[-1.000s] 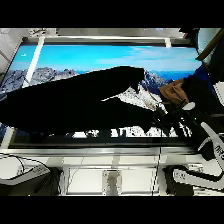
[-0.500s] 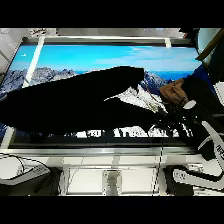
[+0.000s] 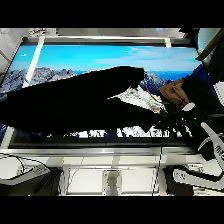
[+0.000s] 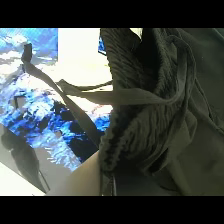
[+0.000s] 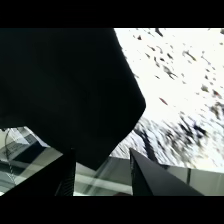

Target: Fold the clothes and pants, and hang the long-sleeved shirts on hangers.

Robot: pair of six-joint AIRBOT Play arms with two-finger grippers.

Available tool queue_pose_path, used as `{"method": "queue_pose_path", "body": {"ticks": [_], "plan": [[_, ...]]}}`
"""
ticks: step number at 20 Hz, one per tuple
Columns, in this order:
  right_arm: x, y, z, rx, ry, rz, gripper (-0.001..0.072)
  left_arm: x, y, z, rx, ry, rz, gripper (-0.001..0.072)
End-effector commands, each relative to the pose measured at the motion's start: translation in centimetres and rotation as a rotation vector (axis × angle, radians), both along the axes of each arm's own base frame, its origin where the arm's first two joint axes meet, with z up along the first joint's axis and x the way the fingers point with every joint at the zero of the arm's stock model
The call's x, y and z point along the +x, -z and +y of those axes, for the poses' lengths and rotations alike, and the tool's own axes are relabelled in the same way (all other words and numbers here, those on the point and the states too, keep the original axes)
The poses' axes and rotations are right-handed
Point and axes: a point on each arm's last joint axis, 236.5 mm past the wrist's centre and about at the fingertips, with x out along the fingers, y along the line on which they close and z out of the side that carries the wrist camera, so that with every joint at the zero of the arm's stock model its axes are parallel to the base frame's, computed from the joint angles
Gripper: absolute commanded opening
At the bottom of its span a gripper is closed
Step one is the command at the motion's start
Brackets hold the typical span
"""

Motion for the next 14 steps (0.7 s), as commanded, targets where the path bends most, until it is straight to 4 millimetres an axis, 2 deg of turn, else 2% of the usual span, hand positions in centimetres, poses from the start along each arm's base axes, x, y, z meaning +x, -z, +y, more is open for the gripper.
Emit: {"method": "queue_pose_path", "body": {"ticks": [1, 4, 9, 10, 11, 13, 14], "plan": [[0.6, 0.1, 0.4, 0.015, 0.011, -0.034, 0.0300, 0.0, 0.0, 0.0, 0.001, 0.000, -0.001, 0.0018], [1.7, -0.3, 1.1, 0.044, 0.030, -0.080, 0.0304, 0.0, 0.0, 0.0, 0.001, 0.000, -0.001, 0.0018], [2.3, 0.0, 2.3, 0.017, -0.006, -0.116, 0.0302, 0.0, 0.0, 0.0, 0.001, 0.000, -0.001, 0.0018], [2.2, -0.1, 2.5, 0.030, -0.004, -0.110, 0.0211, 0.0, 0.0, 0.0, 0.001, 0.000, -0.001, 0.0018], [1.9, -0.4, 2.8, 0.046, -0.010, -0.099, 0.0060, 0.0, 0.0, 0.0, 0.001, 0.000, -0.001, 0.0018], [1.2, -1.5, 3.4, 0.079, -0.068, -0.089, 0.0003, 0.0, 0.0, 0.0, 0.001, 0.000, -0.001, 0.0018], [1.0, -2.4, 3.8, 0.097, -0.094, -0.086, 0.0003, 0.0, 0.0, 0.0, 0.001, 0.000, -0.001, 0.0018]]}}
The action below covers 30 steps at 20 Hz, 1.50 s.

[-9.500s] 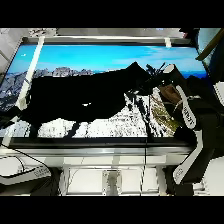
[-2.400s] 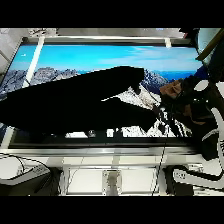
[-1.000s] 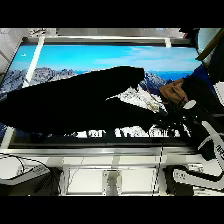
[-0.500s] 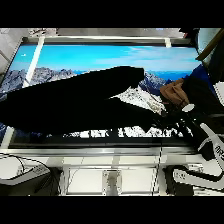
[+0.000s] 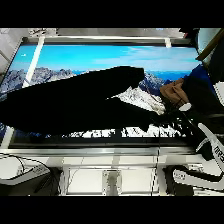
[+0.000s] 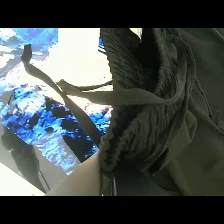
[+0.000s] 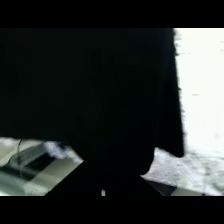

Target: Fold the clothes and pants, and hang the long-sleeved shirts on hangers.

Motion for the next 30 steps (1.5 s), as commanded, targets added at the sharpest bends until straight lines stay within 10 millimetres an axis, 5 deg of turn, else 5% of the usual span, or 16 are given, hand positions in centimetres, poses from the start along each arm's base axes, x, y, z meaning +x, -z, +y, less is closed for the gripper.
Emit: {"method": "queue_pose_path", "body": {"ticks": [1, 3, 5, 10, 13, 16, 17, 19, 21, 25, 30], "plan": [[-0.7, -2.6, 1.2, 0.056, -0.086, 0.007, 0.0003, 0.0, 0.0, 0.0, 0.001, 0.000, -0.001, 0.0018], [0.2, -5.5, 1.6, 0.078, -0.117, -0.027, 0.0003, 0.0, 0.0, 0.0, 0.001, 0.000, 0.000, 0.0018], [3.4, -8.6, 1.5, 0.076, -0.073, -0.114, 0.0002, 0.0, 0.0, 0.1, 0.003, -0.001, -0.001, 0.0018], [16.0, -13.4, -4.0, -0.045, 0.341, -0.457, 0.0002, 0.1, -0.1, 0.2, 0.009, -0.004, -0.005, 0.0018], [20.0, -12.3, -7.4, -0.062, 0.575, -0.498, 0.0004, 0.1, -0.1, 0.2, 0.008, -0.004, -0.006, 0.0018], [21.5, -8.7, -8.7, -0.055, 0.693, -0.445, 0.0008, 0.4, -0.2, -0.1, -0.004, -0.003, -0.017, 0.0018], [22.0, -7.9, -9.1, -0.052, 0.725, -0.439, 0.0092, 0.4, -0.2, -0.1, -0.006, -0.002, -0.018, 0.0018], [23.3, -7.7, -10.4, -0.039, 0.815, -0.466, 0.0397, 0.4, -0.2, -0.3, -0.012, 0.002, -0.015, 0.0017], [24.3, -8.9, -11.7, -0.036, 0.876, -0.518, 0.0399, 0.3, -0.1, -0.5, -0.018, 0.005, -0.011, 0.0018], [22.5, -9.3, -12.4, -0.081, 0.699, -0.442, 0.0409, 0.2, 0.0, -0.8, -0.029, 0.012, -0.005, 0.0018], [9.7, -7.0, -14.1, -0.089, 0.273, -0.091, 0.0408, 0.2, 0.0, -0.8, -0.031, 0.013, -0.004, 0.0017]]}}
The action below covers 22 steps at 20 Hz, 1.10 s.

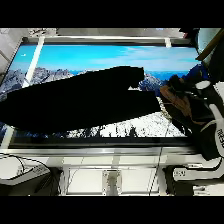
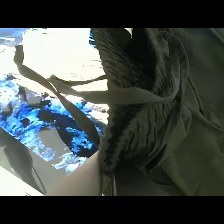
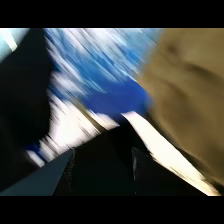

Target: Fold the clothes and pants, and hang the long-sleeved shirts on hangers.

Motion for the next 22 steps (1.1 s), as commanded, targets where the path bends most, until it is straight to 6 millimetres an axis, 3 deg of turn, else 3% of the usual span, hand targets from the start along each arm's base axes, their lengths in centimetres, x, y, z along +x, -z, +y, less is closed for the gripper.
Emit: {"method": "queue_pose_path", "body": {"ticks": [1, 3, 6, 9, 18, 19, 20, 22], "plan": [[-10.2, 1.8, 0.7, 0.101, -0.282, 0.280, 0.0408, 0.0, 0.0, 0.0, -0.002, 0.001, 0.001, 0.0018], [-12.0, 4.1, 0.9, 0.131, -0.260, 0.327, 0.0408, 0.0, 0.0, 0.0, -0.002, 0.002, 0.002, 0.0018], [-10.8, 7.2, 1.4, 0.143, -0.163, 0.276, 0.0408, 0.0, 0.1, 0.0, -0.005, 0.001, 0.003, 0.0018], [-9.9, 8.4, 1.8, 0.135, -0.162, 0.261, 0.0408, 0.0, 0.1, 0.0, -0.004, 0.001, 0.003, 0.0018], [-8.0, 10.4, 5.2, 0.109, -0.205, 0.240, 0.0407, 0.0, 0.1, 0.1, -0.001, 0.000, 0.001, 0.0017], [-7.5, 10.1, 5.4, 0.113, -0.201, 0.220, 0.0392, 0.0, 0.1, 0.1, -0.002, 0.000, 0.001, 0.0018], [-6.9, 9.7, 5.5, 0.118, -0.201, 0.194, 0.0304, 0.0, 0.1, 0.1, -0.001, 0.000, 0.001, 0.0018], [-5.8, 8.9, 5.3, 0.115, -0.195, 0.157, 0.0252, 0.0, 0.1, 0.1, 0.000, -0.001, 0.001, 0.0018]]}}
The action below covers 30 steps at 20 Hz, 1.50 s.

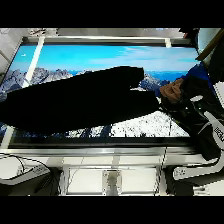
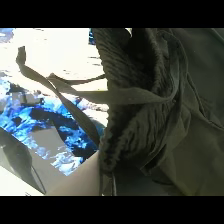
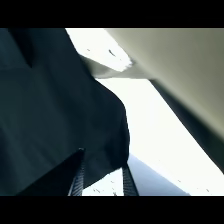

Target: Fold the clothes and pants, and hang the long-sleeved shirts on hangers.

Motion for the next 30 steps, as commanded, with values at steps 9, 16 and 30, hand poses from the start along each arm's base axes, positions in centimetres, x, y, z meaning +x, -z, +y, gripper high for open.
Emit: {"method": "queue_pose_path", "body": {"ticks": [9, 16, 30], "plan": [[0.4, -4.7, 0.2, -0.043, -0.150, -0.048, 0.0003, -1.0, 0.0, -0.7, -0.023, 0.013, 0.034, 0.0017], [-8.2, -9.0, -5.2, -0.233, -0.260, 0.108, 0.0002, -6.5, -0.6, 0.9, 0.028, -0.072, 0.155, 0.0017], [-7.2, -12.1, -1.1, -0.042, -0.137, -0.055, 0.0510, -5.7, -2.0, 0.1, 0.039, -0.093, 0.080, 0.0502]]}}
